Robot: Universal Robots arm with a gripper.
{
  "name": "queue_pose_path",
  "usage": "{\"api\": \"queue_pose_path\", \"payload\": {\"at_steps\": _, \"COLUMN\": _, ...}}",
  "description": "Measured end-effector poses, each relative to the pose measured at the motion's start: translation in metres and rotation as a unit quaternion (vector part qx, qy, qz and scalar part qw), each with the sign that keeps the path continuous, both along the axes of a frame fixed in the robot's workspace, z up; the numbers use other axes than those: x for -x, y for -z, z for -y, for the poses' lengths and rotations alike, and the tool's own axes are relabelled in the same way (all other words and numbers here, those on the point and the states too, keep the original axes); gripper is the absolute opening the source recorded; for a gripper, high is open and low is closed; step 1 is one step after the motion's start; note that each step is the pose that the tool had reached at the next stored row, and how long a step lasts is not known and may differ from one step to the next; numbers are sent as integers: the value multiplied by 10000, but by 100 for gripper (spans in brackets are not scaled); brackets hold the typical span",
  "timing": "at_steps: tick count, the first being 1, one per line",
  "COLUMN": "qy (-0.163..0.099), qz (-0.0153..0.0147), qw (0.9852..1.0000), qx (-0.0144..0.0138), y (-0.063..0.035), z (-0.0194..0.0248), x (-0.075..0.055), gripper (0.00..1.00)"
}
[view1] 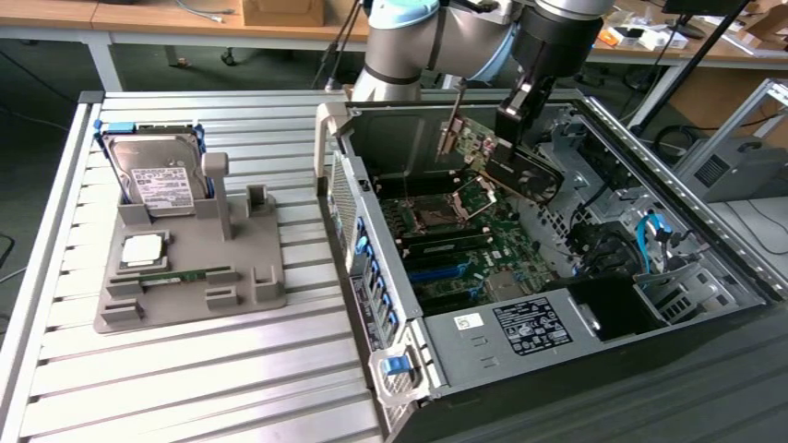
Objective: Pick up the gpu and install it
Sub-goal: 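Insert the gpu into the slot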
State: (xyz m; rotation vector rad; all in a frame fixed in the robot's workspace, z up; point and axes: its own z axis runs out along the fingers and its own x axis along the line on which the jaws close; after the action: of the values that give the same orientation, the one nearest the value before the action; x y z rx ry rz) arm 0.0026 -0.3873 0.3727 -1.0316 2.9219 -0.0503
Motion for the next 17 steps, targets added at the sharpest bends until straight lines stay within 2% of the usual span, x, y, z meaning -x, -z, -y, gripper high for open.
{"api": "queue_pose_path", "payload": {"at_steps": 17, "qy": -271, "qz": 0, "qw": 9996, "qx": 0, "y": 0, "z": 0, "x": 0, "gripper": 27}}
